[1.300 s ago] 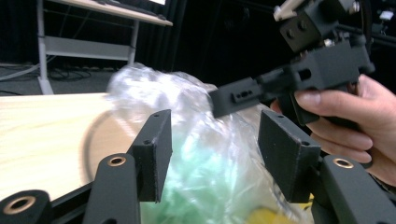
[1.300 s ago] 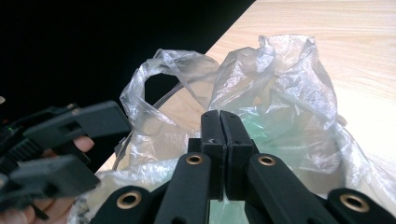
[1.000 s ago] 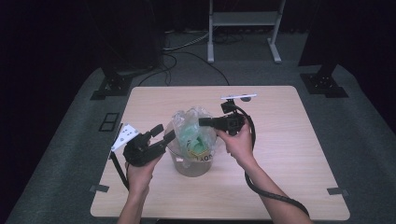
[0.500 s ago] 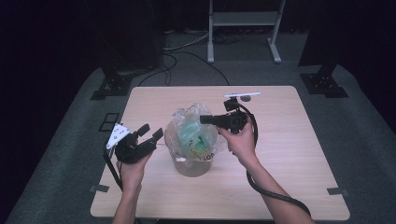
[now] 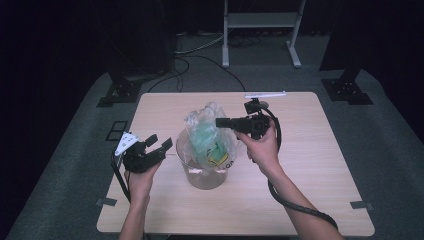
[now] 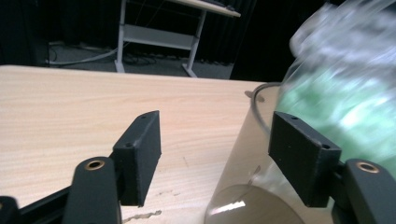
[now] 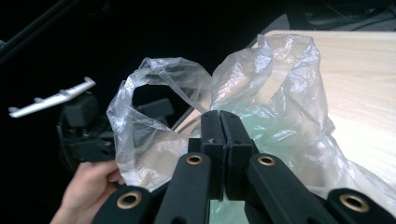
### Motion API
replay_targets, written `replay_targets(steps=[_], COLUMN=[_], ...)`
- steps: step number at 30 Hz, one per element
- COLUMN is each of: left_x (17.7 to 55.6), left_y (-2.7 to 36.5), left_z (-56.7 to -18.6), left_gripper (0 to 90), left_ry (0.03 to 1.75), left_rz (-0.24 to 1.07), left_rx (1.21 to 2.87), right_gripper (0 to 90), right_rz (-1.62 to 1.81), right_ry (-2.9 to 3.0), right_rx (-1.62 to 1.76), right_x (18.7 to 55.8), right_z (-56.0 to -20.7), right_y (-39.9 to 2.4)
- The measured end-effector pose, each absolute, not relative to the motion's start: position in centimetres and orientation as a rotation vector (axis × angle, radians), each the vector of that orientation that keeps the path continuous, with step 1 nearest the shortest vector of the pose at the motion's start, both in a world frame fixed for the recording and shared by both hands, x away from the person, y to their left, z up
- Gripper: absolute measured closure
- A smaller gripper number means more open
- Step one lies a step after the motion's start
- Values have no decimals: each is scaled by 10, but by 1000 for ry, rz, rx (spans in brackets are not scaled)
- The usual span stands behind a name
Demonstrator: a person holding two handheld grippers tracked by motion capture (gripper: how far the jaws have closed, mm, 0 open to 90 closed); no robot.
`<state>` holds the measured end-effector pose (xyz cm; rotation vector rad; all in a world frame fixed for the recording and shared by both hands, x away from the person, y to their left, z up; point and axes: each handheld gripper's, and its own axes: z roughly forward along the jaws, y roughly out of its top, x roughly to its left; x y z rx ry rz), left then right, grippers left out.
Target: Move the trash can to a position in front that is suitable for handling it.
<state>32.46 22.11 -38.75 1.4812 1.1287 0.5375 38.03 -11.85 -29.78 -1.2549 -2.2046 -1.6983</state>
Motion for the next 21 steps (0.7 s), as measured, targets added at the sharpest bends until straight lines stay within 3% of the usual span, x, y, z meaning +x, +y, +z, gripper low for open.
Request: replay_targets(steps=[21], left_x=[333], left_y=[223], left_z=[-403], left_gripper=[95], left_ry=[1199], left_rz=[519], left_rx=[1511], right_gripper=[900], right_rz=[-1850], right_ry=[-2170], right_rx=[-1246], right_x=[370], right_z=[-255], right_y=[-153])
